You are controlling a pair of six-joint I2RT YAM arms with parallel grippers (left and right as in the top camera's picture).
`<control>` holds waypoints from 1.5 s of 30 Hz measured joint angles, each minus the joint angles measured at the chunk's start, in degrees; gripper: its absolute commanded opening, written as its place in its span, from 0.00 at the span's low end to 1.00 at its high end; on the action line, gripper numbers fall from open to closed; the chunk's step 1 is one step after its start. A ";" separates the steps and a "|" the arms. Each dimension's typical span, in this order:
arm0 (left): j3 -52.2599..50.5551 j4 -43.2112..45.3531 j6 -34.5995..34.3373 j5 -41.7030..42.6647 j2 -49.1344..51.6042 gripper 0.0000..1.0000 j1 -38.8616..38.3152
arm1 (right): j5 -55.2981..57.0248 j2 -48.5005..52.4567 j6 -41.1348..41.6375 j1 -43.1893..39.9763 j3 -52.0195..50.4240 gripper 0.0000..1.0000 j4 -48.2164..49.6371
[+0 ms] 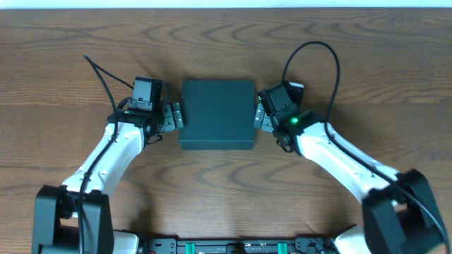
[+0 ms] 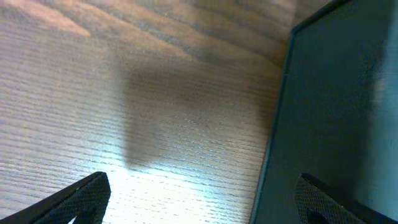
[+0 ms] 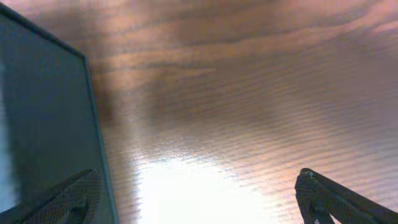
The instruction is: Pack container
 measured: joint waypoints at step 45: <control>-0.22 -40.79 -0.63 0.50 -62.20 0.95 -0.31 | -6.19 -70.38 -1.77 -0.13 -0.07 0.99 -45.99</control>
